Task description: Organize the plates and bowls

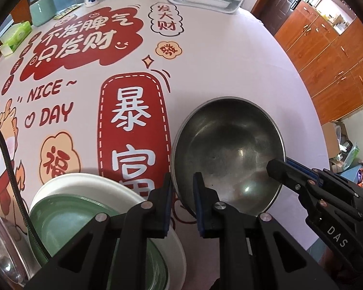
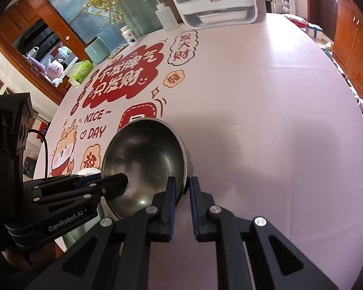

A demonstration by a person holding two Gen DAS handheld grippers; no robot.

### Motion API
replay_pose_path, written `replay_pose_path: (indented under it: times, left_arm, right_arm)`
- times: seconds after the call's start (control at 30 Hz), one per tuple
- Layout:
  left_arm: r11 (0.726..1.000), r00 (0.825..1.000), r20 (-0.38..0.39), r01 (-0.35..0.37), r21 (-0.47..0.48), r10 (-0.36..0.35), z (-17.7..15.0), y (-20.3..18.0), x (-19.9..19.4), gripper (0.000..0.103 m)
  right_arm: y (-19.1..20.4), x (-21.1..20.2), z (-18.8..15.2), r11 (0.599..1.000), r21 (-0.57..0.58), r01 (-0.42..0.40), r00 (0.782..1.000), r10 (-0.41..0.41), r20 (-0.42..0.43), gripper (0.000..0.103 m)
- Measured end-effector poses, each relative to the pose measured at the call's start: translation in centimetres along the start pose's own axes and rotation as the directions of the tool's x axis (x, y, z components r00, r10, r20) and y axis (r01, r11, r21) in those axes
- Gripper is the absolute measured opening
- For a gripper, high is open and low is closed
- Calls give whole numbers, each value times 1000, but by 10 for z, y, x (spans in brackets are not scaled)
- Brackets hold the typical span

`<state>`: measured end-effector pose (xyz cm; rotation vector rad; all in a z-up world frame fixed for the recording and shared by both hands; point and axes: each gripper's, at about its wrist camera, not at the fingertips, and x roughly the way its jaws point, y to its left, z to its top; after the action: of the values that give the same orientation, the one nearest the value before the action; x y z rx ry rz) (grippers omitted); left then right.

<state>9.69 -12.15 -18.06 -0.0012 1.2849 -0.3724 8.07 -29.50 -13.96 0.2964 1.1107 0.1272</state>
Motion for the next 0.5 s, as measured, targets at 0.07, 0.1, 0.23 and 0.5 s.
replay_pose_path:
  times: [0.07,0.1,0.23,0.5]
  left_arm:
    - [1000,1000,17,0,-7,0,-3,1,-7,15]
    - [1000,1000,27,0,-13,0,-6,2,-11,15]
    - [1000,998,58,0,-24,2,-13,8,-24,15]
    - [999,995,101,4,-50,1,-26,23,-43,15]
  right_arm:
    - [5,-4,-2,1000,-18,-3,1000,3,11,11]
    - [9,-7,-3,1000,-29,-5,1000,6,16,11]
    - [21,-13,-7,998,-66,-8,999,11,34,11]
    - [44,-20,-14,992,-123,-11,998,18,57,11]
